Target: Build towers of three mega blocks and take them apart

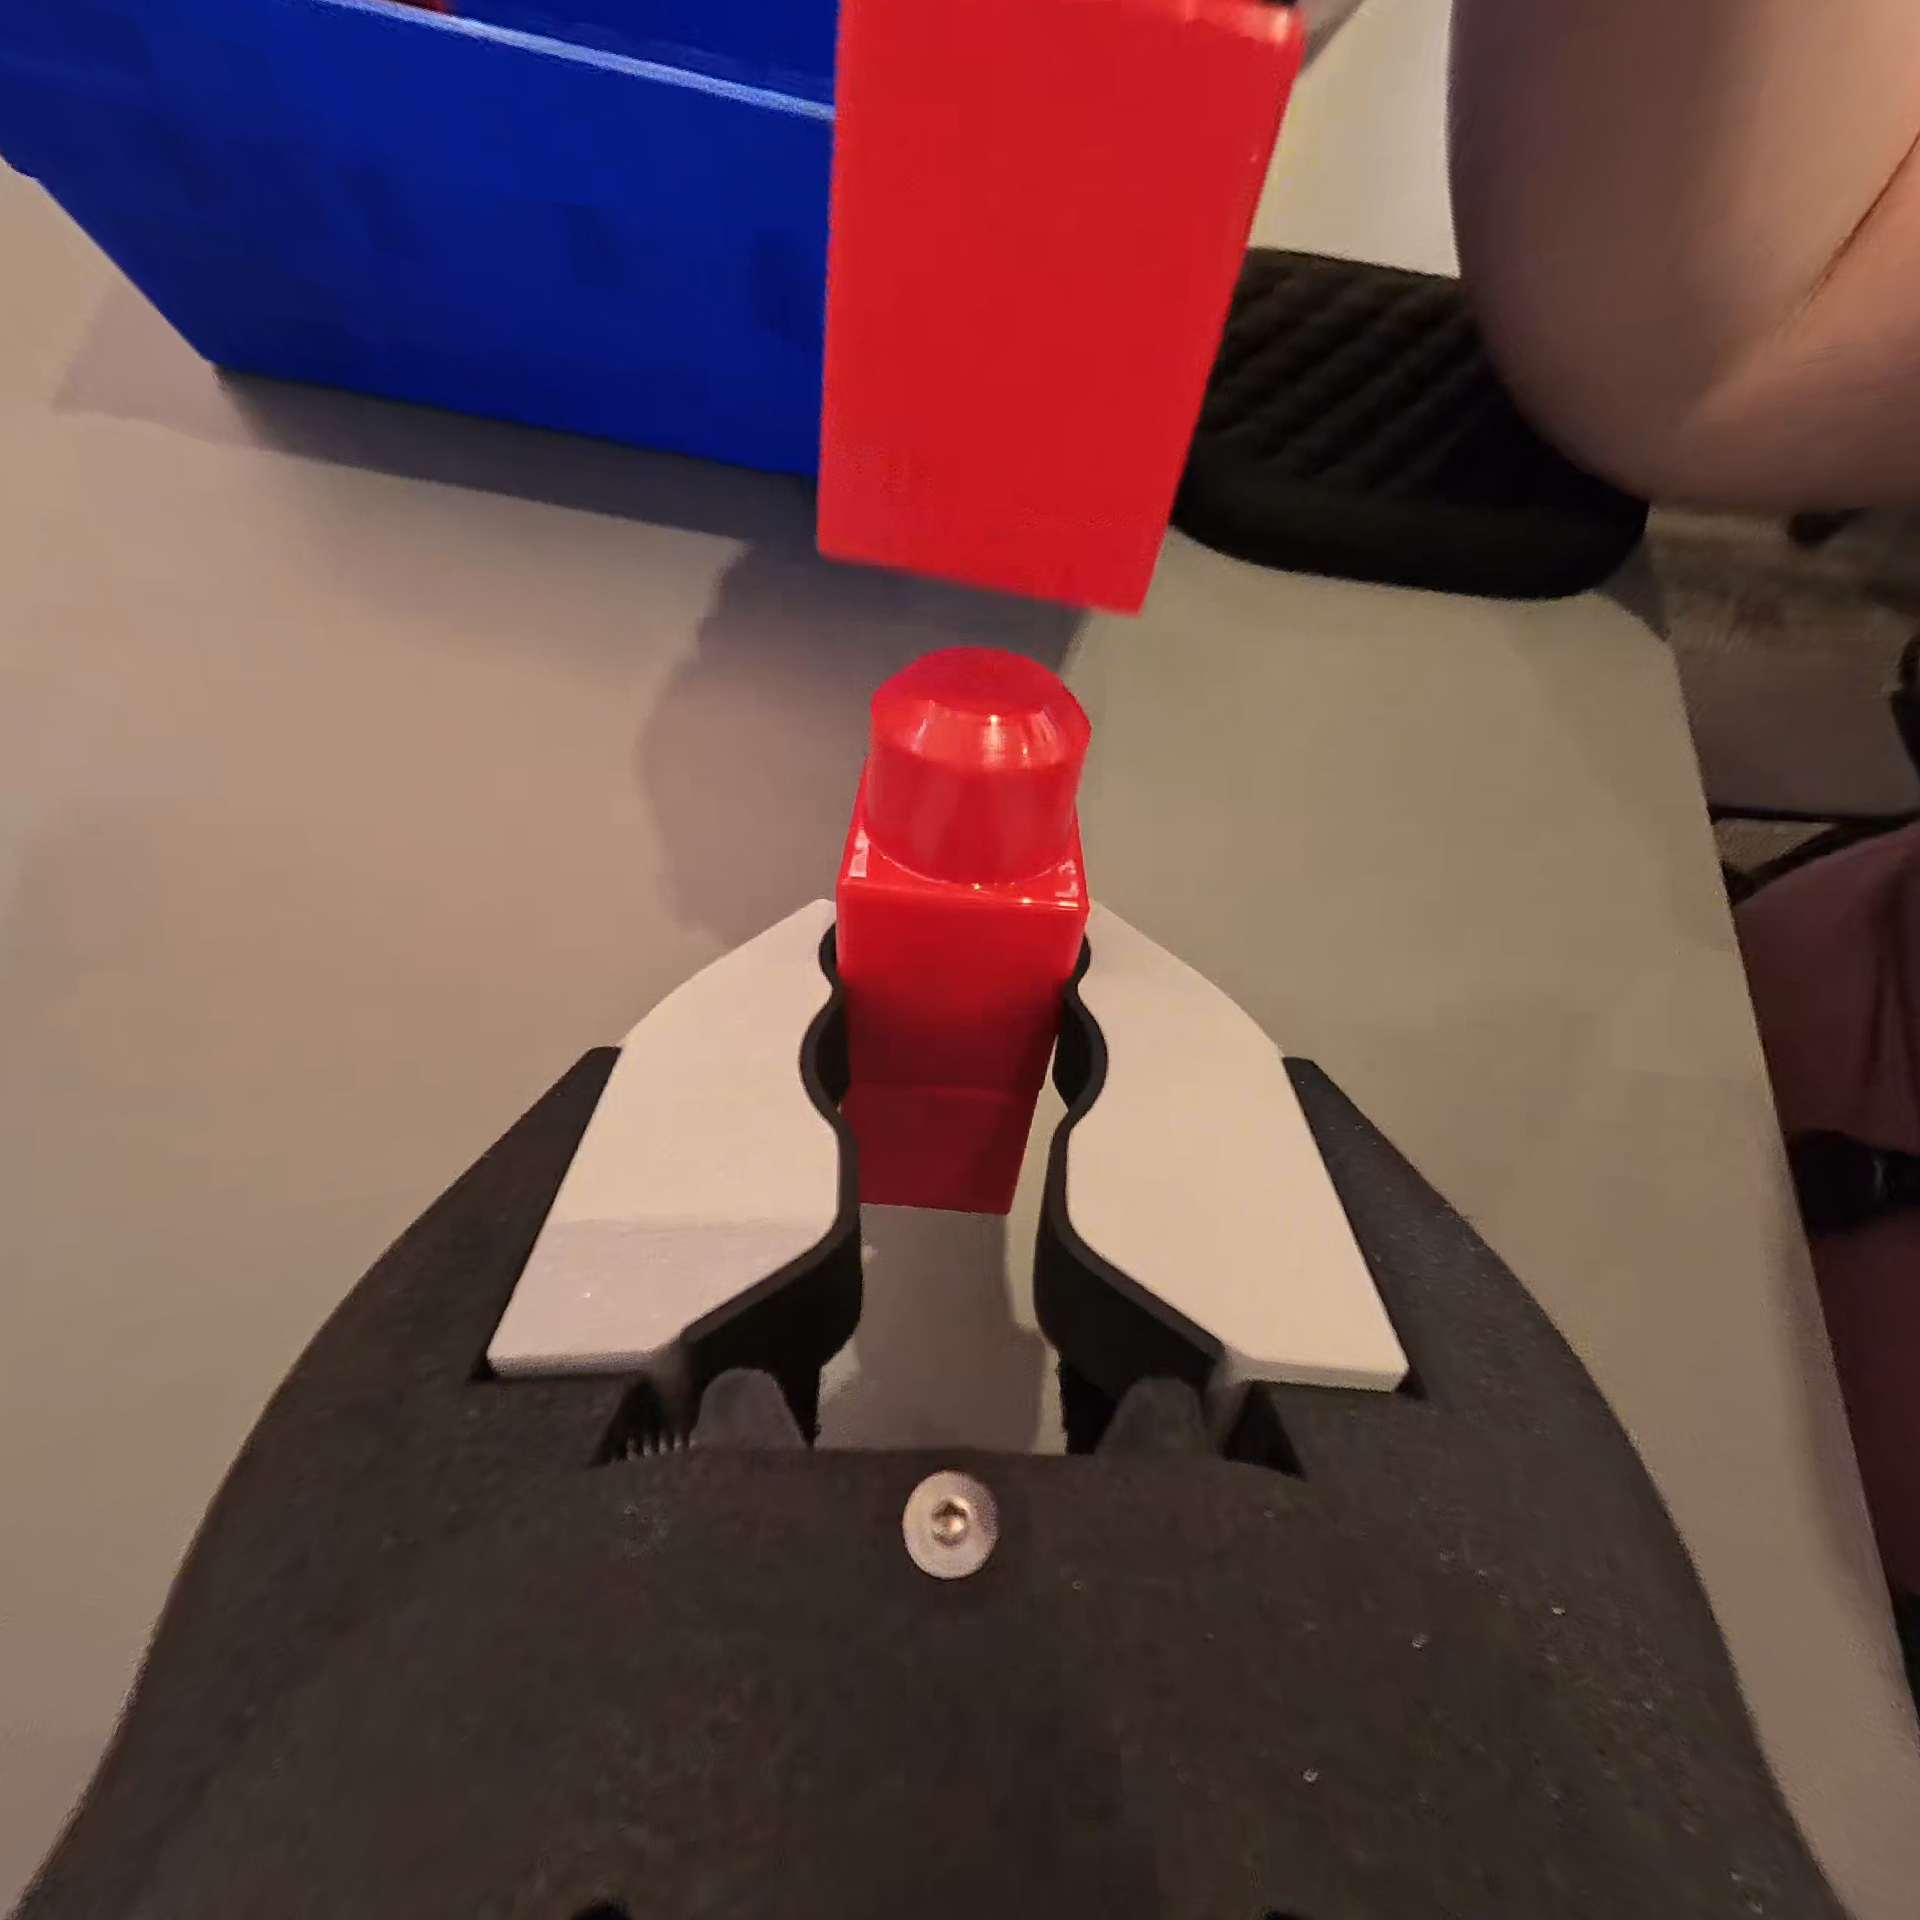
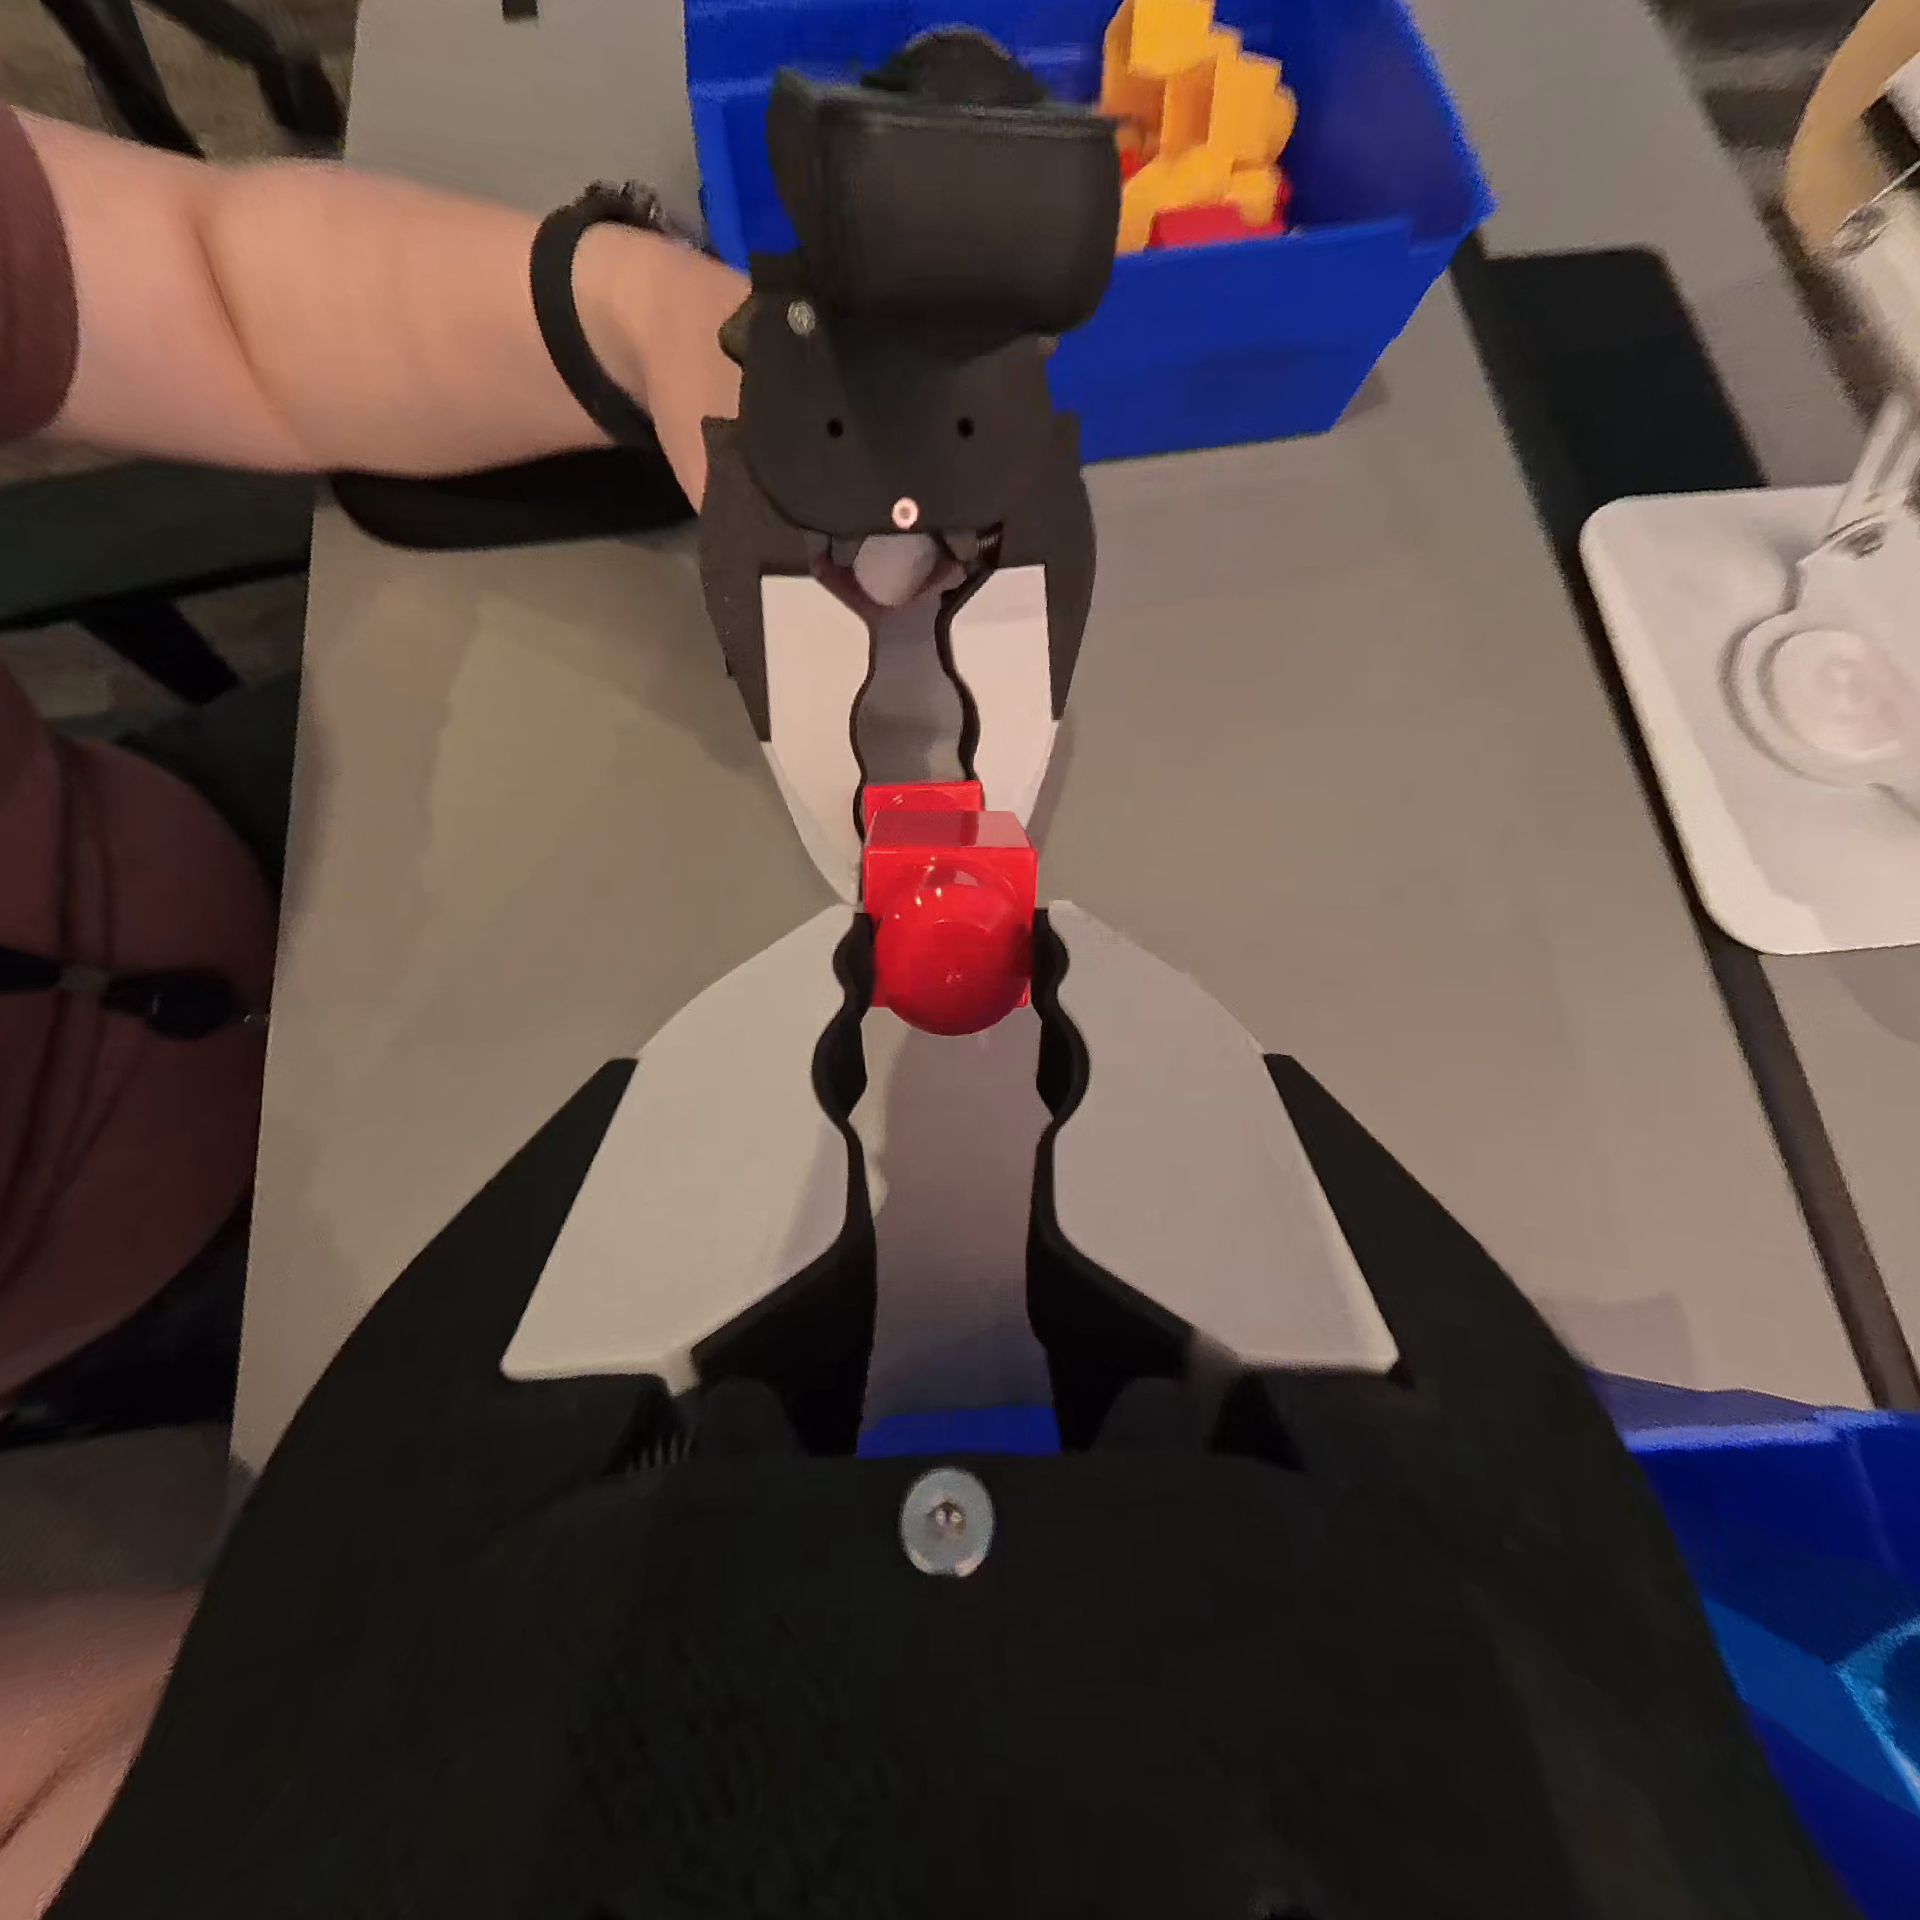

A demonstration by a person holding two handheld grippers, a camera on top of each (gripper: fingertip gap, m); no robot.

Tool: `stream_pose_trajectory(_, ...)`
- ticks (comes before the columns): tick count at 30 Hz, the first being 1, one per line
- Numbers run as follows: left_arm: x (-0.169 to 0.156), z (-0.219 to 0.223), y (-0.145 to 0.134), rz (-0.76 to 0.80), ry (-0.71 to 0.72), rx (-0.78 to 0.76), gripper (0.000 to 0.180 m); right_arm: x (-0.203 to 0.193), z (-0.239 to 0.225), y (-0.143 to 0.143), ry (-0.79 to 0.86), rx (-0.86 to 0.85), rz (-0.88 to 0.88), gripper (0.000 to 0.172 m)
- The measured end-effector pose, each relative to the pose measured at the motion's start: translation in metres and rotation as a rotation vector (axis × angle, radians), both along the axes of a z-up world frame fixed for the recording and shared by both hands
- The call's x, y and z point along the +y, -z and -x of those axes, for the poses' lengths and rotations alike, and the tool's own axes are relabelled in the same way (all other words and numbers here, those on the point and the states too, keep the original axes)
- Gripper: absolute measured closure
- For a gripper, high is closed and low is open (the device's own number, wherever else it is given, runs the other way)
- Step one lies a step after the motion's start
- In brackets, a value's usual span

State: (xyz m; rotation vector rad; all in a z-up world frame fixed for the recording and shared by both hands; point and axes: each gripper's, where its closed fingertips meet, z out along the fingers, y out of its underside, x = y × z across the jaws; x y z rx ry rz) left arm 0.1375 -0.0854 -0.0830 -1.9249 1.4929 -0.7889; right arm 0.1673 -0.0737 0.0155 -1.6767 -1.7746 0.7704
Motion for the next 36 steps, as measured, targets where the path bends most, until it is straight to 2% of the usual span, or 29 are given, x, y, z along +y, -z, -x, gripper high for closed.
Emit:
stream_pose_trajectory(6, -0.005, -0.005, -0.001, -0.019, 0.027, -0.004, 0.145, -0.006, 0.01, 0.021, -0.039, -0.067, 0.089, 0.142)
stream_pose_trajectory(12, -0.006, -0.001, -0.001, 0.017, 0.023, 0.001, 0.145, -0.005, 0.022, 0.017, -0.038, -0.017, 0.089, 0.142)
stream_pose_trajectory(15, -0.003, -0.002, -0.018, 0.036, -0.001, -0.097, 0.145, 0.001, 0.034, -0.007, -0.028, 0.148, 0.055, 0.14)
stream_pose_trajectory(17, 0.001, -0.003, -0.043, 0.057, -0.029, -0.236, 0.145, 0.011, 0.042, -0.037, 0.002, 0.356, 0.03, 0.118)
stream_pose_trajectory(18, 0.004, -0.001, -0.057, 0.063, -0.055, -0.308, 0.145, 0.015, 0.043, -0.054, 0.025, 0.468, 0.048, 0.114)
stream_pose_trajectory(20, 0.007, 0.004, -0.084, 0.082, -0.086, -0.45, 0.145, 0.021, 0.046, -0.077, 0.06, 0.648, 0.17, 0.115)
stream_pose_trajectory(22, 0.011, 0.01, -0.097, 0.095, -0.12, -0.497, 0.145, 0.022, 0.052, -0.081, 0.063, 0.719, 0.296, 0.114)
stream_pose_trajectory(26, 0.013, 0.014, -0.093, 0.069, -0.143, -0.442, 0.145, 0.016, 0.074, -0.062, 0.055, 0.664, 0.33, 0.109)
stream_pose_trajectory(28, 0.01, 0.011, -0.095, 0.085, -0.132, -0.463, 0.145, 0.013, 0.082, -0.049, 0.055, 0.599, 0.321, 0.117)
stream_pose_trajectory(29, 0.012, 0.012, -0.093, 0.096, -0.145, -0.453, 0.144, 0.011, 0.083, -0.048, 0.044, 0.596, 0.319, 0.132)
stream_pose_trajectory(30, 0.011, 0.012, -0.095, 0.101, -0.131, -0.468, 0.145, 0.011, 0.084, -0.05, 0.045, 0.614, 0.328, 0.135)
stream_pose_trajectory(36, 0.008, 0.015, -0.096, 0.148, -0.112, -0.464, 0.145, 0.009, 0.085, -0.046, 0.033, 0.615, 0.429, 0.134)
